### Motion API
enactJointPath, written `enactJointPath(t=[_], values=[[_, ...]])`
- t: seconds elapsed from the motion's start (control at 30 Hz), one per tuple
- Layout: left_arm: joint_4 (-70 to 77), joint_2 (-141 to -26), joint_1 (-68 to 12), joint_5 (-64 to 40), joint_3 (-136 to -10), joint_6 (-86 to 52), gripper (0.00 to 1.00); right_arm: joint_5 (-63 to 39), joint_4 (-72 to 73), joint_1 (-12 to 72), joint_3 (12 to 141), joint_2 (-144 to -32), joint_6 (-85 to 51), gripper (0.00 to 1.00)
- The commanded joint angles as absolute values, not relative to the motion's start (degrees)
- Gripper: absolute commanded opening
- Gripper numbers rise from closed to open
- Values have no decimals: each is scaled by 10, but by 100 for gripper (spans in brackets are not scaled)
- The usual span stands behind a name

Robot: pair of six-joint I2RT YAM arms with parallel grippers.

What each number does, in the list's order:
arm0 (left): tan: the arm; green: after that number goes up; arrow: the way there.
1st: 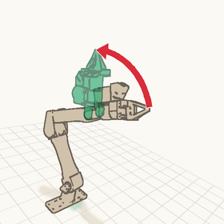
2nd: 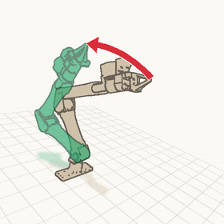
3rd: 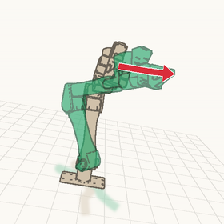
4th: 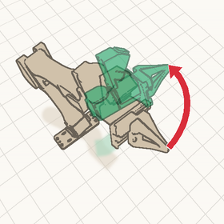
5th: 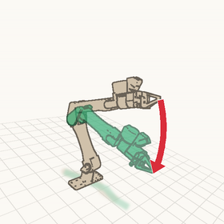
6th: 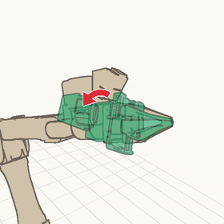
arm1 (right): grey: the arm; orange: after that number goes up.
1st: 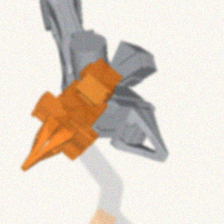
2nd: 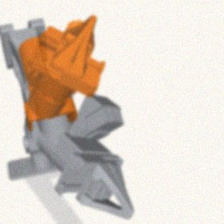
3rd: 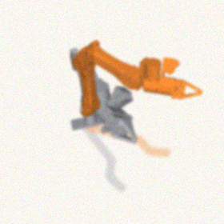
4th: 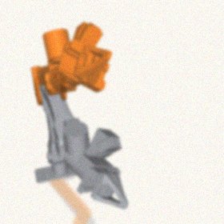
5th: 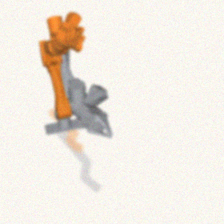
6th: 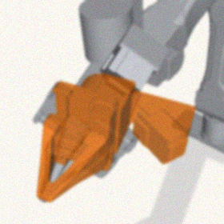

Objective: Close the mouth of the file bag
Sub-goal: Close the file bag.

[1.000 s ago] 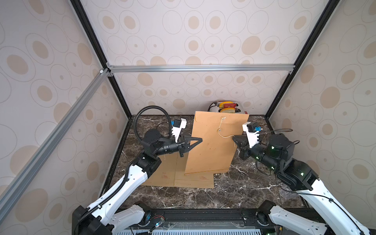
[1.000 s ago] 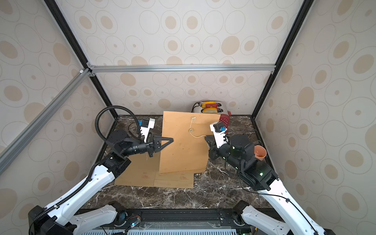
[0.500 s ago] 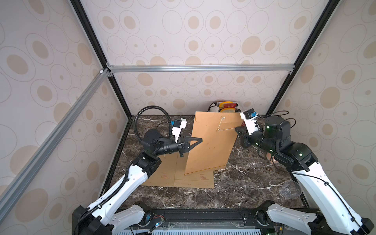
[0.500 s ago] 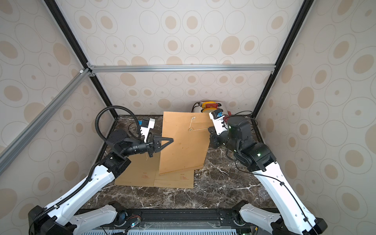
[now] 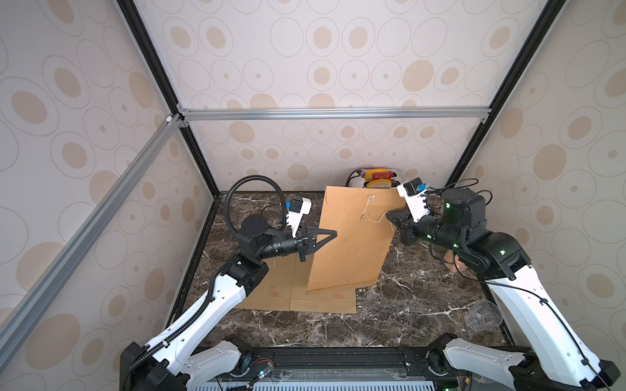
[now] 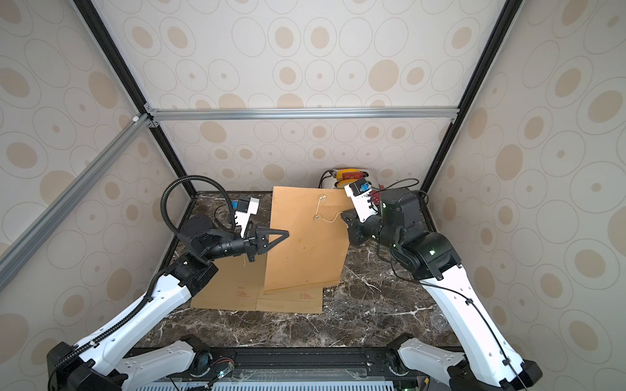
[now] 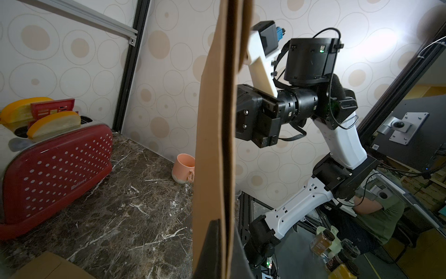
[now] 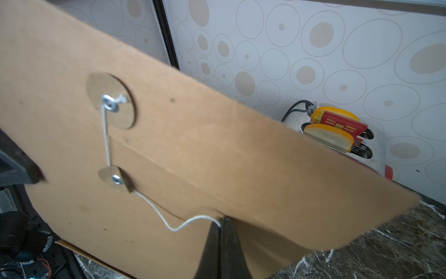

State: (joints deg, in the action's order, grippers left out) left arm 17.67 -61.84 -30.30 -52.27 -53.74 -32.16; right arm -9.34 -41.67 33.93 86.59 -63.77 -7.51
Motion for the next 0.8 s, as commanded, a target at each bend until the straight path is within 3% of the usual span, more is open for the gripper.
enactJointPath(t=[0.0, 0.43, 0.77], values=[[155, -627, -307, -520, -567, -294, 0, -121, -418, 337, 896, -638, -76, 0], [141, -627, -312, -518, -567, -280, 0, -123, -478, 337, 1016, -726, -40, 0], [123, -626, -314, -514, -572, -268, 0, -155, -466, 342, 1009, -723, -57, 0]])
